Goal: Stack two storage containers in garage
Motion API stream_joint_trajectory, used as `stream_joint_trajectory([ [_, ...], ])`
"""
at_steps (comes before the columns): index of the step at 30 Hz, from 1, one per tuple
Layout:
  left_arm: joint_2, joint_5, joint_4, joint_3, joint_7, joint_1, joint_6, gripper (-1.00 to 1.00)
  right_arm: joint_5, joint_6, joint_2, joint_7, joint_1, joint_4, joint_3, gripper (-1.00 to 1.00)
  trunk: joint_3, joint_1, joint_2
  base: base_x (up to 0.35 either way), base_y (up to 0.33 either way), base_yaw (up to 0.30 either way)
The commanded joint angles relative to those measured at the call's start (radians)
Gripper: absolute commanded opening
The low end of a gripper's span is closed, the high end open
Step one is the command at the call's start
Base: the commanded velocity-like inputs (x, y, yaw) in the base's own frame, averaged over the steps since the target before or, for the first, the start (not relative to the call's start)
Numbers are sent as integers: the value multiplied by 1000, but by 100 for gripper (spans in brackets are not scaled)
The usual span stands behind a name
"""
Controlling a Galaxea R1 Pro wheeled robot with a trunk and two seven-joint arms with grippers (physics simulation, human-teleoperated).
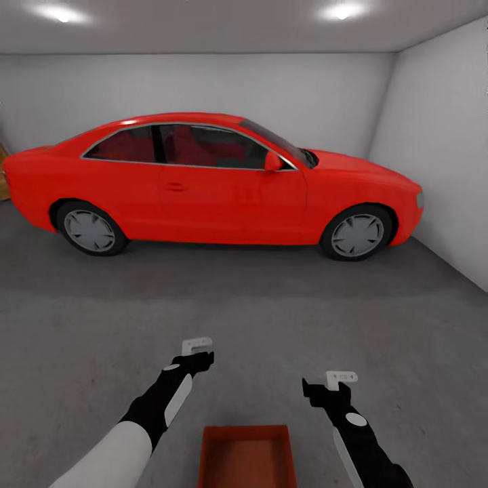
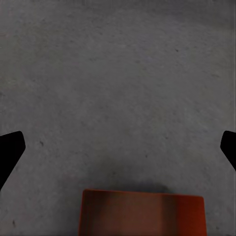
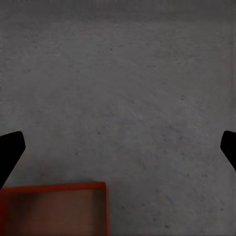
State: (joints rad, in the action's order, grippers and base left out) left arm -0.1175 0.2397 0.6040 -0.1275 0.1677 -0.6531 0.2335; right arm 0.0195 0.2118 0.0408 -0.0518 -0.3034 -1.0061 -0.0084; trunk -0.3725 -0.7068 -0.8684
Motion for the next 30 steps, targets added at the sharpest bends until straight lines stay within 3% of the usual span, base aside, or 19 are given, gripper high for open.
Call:
stream_joint_trajectory([
  [1, 1, 11, 2, -6, 9, 0, 4, 100, 2, 6, 1, -2, 0, -2, -1, 100, 4, 4, 6, 0, 0, 0],
  [30, 1, 10, 2, -6, 9, 0, 6, 100, 2, 6, 1, -2, 0, -2, -1, 100, 120, 115, 209, 0, 0, 23],
])
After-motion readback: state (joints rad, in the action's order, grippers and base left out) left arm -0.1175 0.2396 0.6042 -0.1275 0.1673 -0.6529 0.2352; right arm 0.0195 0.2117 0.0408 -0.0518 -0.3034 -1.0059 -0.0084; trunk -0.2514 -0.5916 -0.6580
